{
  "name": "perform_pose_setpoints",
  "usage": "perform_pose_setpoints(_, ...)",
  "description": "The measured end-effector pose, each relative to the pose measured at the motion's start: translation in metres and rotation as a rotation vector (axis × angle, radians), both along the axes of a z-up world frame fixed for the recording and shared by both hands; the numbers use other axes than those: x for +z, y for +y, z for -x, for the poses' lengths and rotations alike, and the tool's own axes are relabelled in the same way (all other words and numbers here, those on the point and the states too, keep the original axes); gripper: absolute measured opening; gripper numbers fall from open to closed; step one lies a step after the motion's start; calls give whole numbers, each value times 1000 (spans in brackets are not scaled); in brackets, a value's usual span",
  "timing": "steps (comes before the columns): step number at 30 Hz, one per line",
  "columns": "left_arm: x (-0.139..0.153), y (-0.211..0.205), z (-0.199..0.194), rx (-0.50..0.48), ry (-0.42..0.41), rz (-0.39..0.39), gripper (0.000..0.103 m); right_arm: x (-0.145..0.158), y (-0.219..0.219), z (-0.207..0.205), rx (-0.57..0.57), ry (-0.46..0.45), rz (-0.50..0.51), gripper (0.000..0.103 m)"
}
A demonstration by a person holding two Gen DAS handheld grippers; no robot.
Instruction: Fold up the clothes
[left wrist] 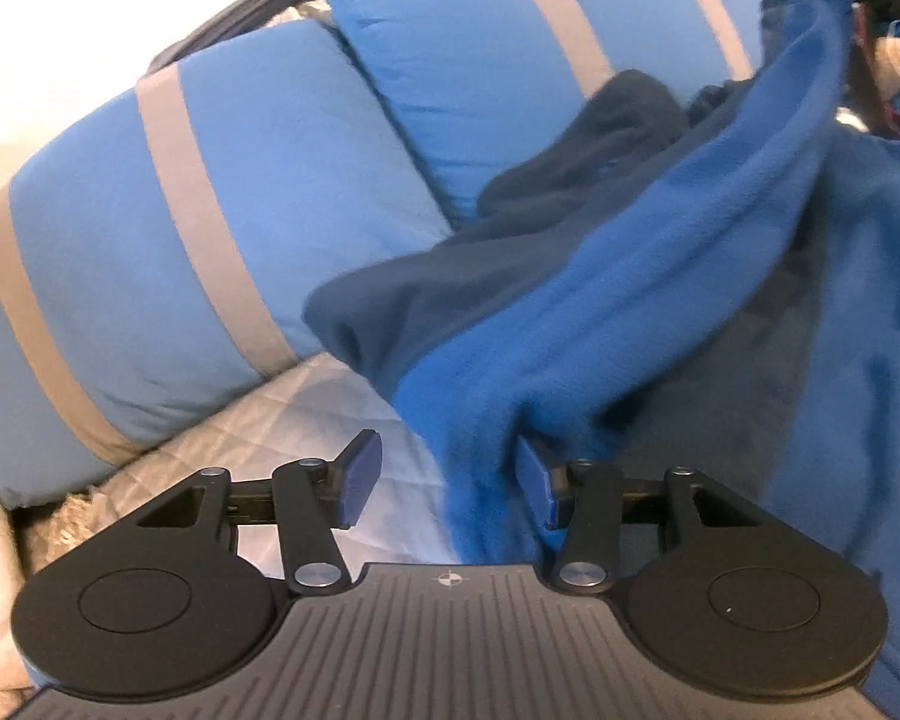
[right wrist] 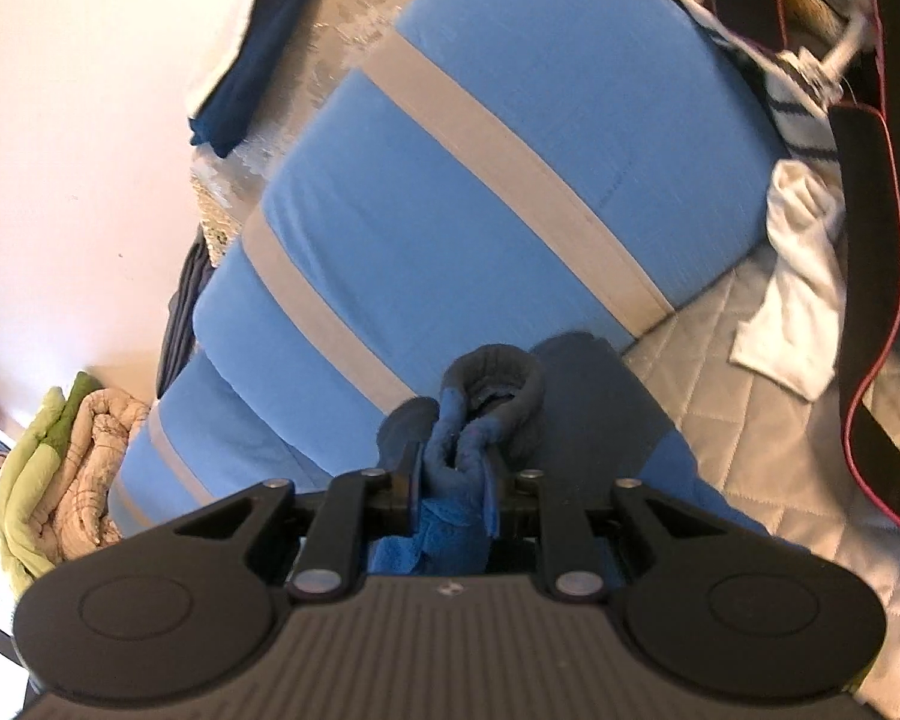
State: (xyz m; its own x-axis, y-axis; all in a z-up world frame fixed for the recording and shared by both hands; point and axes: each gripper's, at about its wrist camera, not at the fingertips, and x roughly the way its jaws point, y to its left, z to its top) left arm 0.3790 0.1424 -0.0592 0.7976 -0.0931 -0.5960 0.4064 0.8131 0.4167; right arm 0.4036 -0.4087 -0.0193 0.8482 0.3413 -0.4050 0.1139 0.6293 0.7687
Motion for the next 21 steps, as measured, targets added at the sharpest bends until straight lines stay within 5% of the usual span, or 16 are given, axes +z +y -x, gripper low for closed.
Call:
perform_pose_setpoints(4, -5, -5, -18, -26, 66, -31, 43, 9, 1, -9, -4, -3, -7, 20)
perform_pose_setpoints(8, -9, -9, -29, -41, 82, -80, 7, 23, 6, -23, -9, -14, 3, 20)
perform_pose_setpoints(12, -4, 2, -17, -7, -39, -116, 5, 38, 11, -26, 2, -33, -1, 18)
perform_pose_setpoints(15, -4, 25, -13, 43, -21, -5, 6, 38, 8, -12, 10, -38, -27, 16)
perform_pose_setpoints(21, -21, 35, -12, 91, 36, 47, 7, -55, 18, 54, -28, 182, -124, 13)
